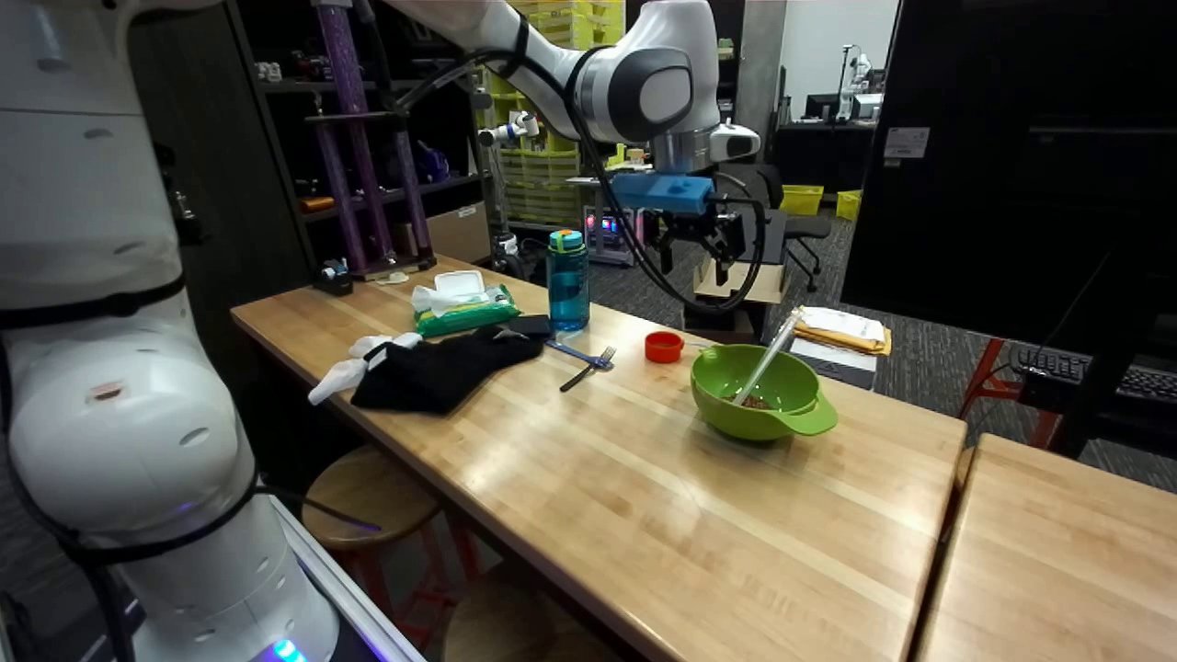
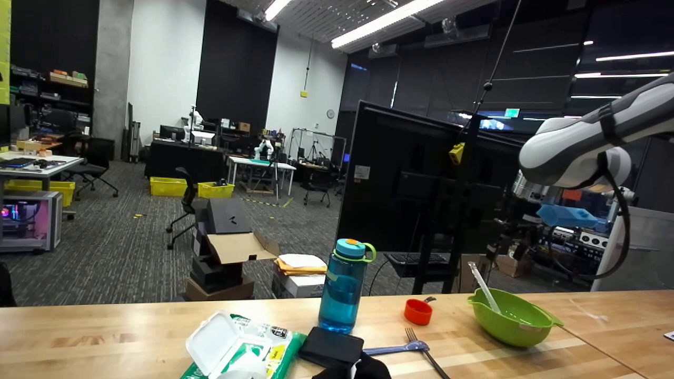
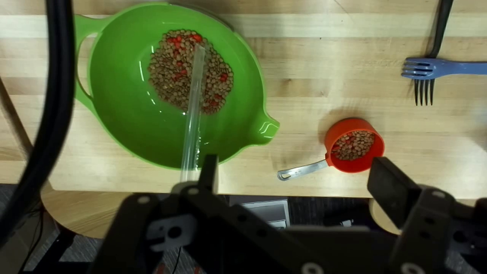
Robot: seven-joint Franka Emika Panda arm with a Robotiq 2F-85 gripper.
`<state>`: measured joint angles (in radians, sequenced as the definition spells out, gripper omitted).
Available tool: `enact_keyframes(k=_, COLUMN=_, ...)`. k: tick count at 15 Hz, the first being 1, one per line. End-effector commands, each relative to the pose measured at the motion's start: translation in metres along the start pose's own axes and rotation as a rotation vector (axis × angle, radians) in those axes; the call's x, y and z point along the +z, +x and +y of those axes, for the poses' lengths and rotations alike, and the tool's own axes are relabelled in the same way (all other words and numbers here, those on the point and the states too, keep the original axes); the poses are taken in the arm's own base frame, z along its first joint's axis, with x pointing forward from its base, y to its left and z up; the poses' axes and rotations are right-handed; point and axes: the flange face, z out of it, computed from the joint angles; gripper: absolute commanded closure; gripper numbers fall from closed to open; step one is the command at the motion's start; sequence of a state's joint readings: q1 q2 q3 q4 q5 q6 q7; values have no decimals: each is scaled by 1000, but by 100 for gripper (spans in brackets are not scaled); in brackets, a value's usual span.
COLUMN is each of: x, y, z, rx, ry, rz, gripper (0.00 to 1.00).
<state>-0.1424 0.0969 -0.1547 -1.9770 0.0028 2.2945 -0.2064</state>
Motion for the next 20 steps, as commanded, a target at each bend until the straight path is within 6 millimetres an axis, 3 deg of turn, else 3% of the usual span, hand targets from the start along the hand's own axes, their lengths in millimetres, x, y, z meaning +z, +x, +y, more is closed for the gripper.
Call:
enact_keyframes(k=1, x=-1, y=0, z=0, rx=0, ry=0, rz=-1, gripper=0)
enact_keyframes(k=8, x=19, y=19, z=-9, rx=-26, ry=-3, rz=-23, gripper=0)
enact_keyframes(k=15, x=56, y=62, z=-22, rx=-60, ry=-8, rz=-30, gripper=0)
enact_keyframes(k=20, x=68, y=88, z=-28, rx=-95, ry=-4, rz=-17, gripper=0)
